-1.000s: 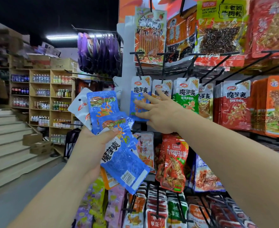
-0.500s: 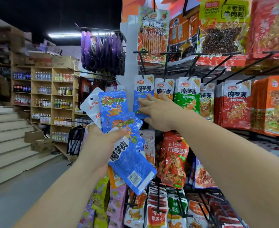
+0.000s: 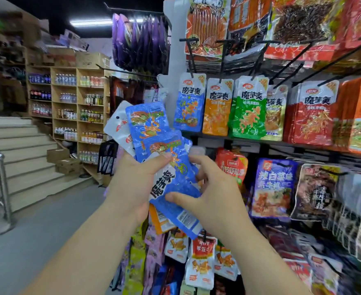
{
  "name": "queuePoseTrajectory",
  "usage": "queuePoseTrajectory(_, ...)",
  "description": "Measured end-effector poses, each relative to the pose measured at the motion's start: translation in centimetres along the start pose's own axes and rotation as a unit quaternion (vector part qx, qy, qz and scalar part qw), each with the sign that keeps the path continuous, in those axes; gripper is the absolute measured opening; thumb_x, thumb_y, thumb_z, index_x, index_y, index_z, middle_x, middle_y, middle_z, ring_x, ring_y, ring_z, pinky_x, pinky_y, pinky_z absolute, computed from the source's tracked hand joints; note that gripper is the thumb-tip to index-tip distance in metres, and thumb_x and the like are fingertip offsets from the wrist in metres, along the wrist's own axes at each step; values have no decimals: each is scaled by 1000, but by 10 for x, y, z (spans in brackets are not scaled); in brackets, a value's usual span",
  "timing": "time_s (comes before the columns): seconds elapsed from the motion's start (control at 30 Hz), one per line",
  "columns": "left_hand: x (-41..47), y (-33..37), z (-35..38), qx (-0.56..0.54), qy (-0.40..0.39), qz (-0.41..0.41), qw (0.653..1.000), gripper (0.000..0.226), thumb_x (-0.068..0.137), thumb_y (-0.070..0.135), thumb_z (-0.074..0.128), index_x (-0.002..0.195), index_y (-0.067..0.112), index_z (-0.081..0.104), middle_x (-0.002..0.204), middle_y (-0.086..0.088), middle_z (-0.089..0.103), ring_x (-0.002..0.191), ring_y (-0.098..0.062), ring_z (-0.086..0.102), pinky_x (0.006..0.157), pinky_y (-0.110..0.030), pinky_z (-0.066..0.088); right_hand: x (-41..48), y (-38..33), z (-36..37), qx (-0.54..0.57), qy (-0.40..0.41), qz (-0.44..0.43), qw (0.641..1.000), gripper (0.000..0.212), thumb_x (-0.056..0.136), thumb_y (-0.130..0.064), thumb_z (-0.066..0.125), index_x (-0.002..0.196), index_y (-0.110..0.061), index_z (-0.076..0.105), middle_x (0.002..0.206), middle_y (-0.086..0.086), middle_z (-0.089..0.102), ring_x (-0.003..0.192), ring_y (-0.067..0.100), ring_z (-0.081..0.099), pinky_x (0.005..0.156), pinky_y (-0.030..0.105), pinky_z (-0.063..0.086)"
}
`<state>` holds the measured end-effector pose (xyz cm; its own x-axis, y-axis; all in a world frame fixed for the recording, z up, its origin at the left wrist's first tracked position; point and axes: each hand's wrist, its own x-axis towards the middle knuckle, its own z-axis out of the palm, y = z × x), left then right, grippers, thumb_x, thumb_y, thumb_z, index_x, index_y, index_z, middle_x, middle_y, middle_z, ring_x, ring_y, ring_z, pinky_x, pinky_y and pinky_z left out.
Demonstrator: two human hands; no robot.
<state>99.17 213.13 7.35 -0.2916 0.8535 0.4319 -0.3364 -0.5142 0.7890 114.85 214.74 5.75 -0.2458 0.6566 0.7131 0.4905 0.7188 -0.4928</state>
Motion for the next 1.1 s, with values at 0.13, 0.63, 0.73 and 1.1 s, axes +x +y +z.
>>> queuePoseTrajectory(0.13, -19, -16, -11, -2, 42, -39, 998, 19, 93, 5, 69, 108, 14, 75, 110, -15, 78, 98, -41, 76, 89, -65, 59, -24, 16, 13, 75, -30, 40, 996, 59, 72, -41, 92, 120, -48, 58, 75, -2, 47, 63, 10, 41, 59, 24, 37)
queuePoseTrajectory(0.63, -71, -58, -50, 34, 129, -107, 985, 20, 102, 14, 62, 120, 13, 71, 111, -11, 79, 103, -37, 75, 92, -63, 58, -92, 49, 27, 76, -108, 144, 981, 21, 86, -34, 83, 95, -45, 68, 87, -36, 68, 88, -14, 62, 75, 21, 50)
queuePoseTrajectory(0.73, -76, -62, -54, 39, 169, -85, 981, 15, 102, 12, 63, 115, 13, 71, 103, -7, 81, 94, -30, 78, 75, -48, 65, -94, 50, 20, 56, -19, 132, 990, 17, 91, -32, 78, 83, -32, 63, 82, -24, 66, 76, 1, 61, 62, 24, 41)
queuePoseTrajectory(1.1, -85, -65, -38, 60, 130, -61, 988, 18, 103, 9, 60, 117, 14, 70, 104, -11, 80, 90, -34, 78, 72, -46, 64, -111, 22, 62, -6, -66, 38, 997, 40, 99, -48, 50, 137, -39, 56, 130, -14, 65, 117, 5, 59, 94, 27, 48)
